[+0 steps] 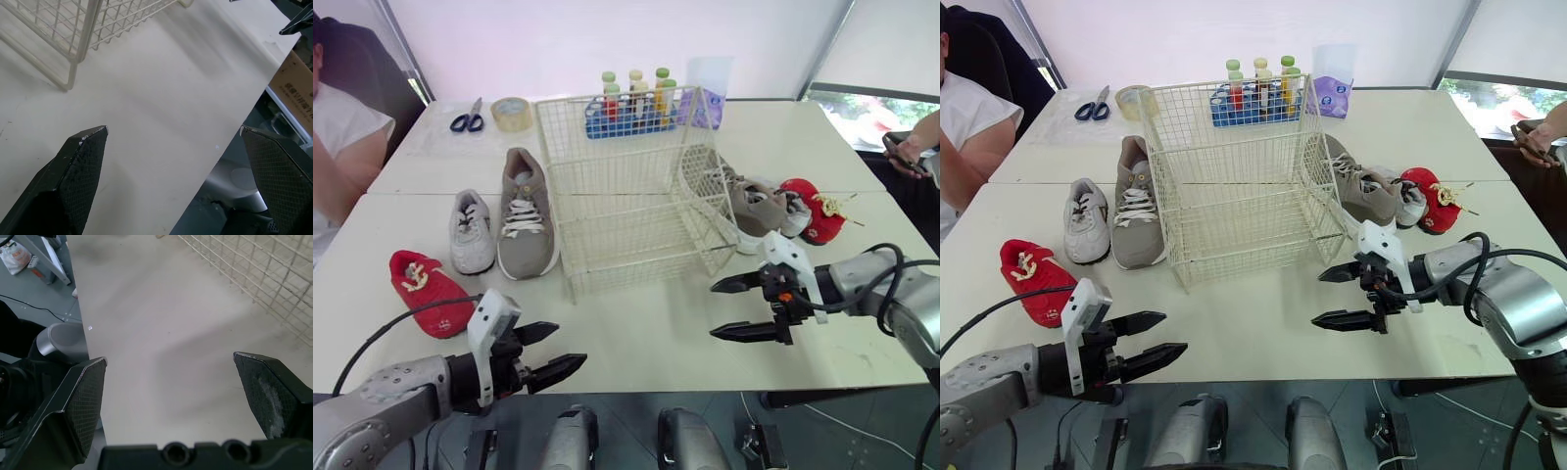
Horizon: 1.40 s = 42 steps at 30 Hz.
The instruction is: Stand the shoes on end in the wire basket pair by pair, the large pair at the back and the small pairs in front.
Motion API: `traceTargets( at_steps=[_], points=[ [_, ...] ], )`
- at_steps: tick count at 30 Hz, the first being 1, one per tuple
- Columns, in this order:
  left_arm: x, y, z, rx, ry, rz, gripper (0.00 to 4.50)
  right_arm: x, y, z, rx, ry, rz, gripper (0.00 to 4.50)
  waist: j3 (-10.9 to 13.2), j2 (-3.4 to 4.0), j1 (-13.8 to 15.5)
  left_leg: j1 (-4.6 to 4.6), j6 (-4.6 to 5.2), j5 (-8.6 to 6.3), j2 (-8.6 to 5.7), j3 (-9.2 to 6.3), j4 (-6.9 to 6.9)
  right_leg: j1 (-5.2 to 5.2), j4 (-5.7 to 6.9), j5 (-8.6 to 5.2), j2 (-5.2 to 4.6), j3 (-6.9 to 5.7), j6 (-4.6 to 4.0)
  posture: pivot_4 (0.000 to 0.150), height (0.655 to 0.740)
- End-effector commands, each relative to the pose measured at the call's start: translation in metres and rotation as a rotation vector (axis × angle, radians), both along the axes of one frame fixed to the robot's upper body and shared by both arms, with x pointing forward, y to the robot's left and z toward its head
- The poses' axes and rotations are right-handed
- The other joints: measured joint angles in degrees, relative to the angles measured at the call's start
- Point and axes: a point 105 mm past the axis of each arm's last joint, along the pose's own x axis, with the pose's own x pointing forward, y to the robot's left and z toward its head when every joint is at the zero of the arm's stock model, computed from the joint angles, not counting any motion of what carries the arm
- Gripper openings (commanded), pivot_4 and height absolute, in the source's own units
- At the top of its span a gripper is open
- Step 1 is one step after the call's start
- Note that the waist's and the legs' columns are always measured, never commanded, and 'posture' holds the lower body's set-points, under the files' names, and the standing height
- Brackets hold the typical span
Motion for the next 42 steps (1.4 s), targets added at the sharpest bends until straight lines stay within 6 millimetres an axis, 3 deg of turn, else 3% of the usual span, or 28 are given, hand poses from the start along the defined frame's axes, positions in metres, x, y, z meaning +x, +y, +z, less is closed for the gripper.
traceTargets(
  at_steps=[1,7,11,13,15,21,25,29,32,39,42],
  points=[
    [0.006,0.005,0.01,0.006,-0.058,0.012,4.46,0.002,-0.002,0.004,-0.011,-0.033,0.01,4.5,0.0,0.0,0.0,0.0,0.0,0.0,0.0,0.0,0.0,0.0,0.01,0.0,0.0,0.0,0.0,0.15,0.74],
    [0.006,0.006,0.012,0.038,-0.077,-0.004,4.46,0.008,-0.012,0.013,-0.056,-0.087,-0.013,4.5,0.0,0.0,0.0,0.0,0.0,0.0,0.0,0.01,0.03,-0.01,0.05,0.0,0.03,0.0,0.01,0.15,0.74],
    [0.004,0.011,0.017,0.078,-0.087,-0.04,4.46,0.018,-0.01,0.067,-0.023,-0.226,0.017,4.5,0.03,0.04,-0.35,0.0,0.0,0.0,0.0,0.04,0.05,-0.09,0.11,0.02,0.03,0.08,0.0,0.15,0.74],
    [0.003,0.018,0.033,0.12,-0.119,-0.082,4.46,0.024,-0.003,0.096,-0.036,-0.315,0.071,4.5,0.03,0.04,-0.59,0.0,0.0,0.0,0.03,0.13,0.06,-0.19,0.13,0.13,0.06,0.08,0.02,0.15,0.74],
    [0.004,0.021,0.051,0.151,-0.162,-0.125,4.46,0.031,0.003,0.106,-0.078,-0.367,0.122,4.5,0.03,0.04,-0.61,-0.01,-0.01,0.01,0.08,0.1,0.06,-0.31,0.18,0.15,0.16,0.03,0.02,0.15,0.74],
    [0.014,0.012,0.095,0.307,-0.337,-0.235,4.46,0.058,0.016,0.086,-0.252,-0.379,0.285,4.5,0.01,0.01,-0.58,-0.06,-0.04,0.03,0.1,0.18,-0.01,-0.29,0.16,0.15,0.21,-0.1,0.02,0.15,0.74],
    [0.015,0.004,0.109,0.305,-0.395,-0.249,4.46,0.067,0.018,0.076,-0.278,-0.342,0.335,4.5,0.03,0.03,-1.16,-0.7,-0.29,0.2,0.06,0.24,0.06,-0.77,0.13,0.29,0.17,-0.06,0.26,0.15,0.74],
    [0.018,0.001,0.113,0.298,-0.42,-0.227,4.46,0.076,0.026,0.065,-0.293,-0.34,0.357,4.5,0.03,0.02,-1.42,-0.75,-0.51,0.31,0.04,0.2,0.04,-0.8,0.11,0.55,0.18,-0.07,0.73,0.15,0.74],
    [0.02,-0.001,0.113,0.29,-0.423,-0.222,4.5,0.081,0.031,0.055,-0.324,-0.355,0.365,3.65,0.03,0.02,-1.58,-0.7,-0.66,0.41,0.07,0.16,0.04,-0.79,0.15,0.55,0.23,-0.09,0.74,0.15,0.74],
    [0.026,0.001,0.108,0.279,-0.419,-0.197,4.5,0.07,0.037,0.047,-0.328,-0.336,0.386,0.03,0.04,0.03,-1.35,-0.59,-0.92,0.56,0.07,0.03,0.16,-0.82,0.67,0.48,0.25,-0.1,0.61,0.15,0.74],
    [0.027,-0.001,0.106,0.271,-0.421,-0.198,4.5,0.076,0.036,0.049,-0.323,-0.375,0.321,0.03,0.03,0.02,-1.42,-0.55,-0.96,0.59,0.08,0.01,0.18,-0.8,0.71,0.5,0.27,-0.09,0.63,0.15,0.74]
  ],
)
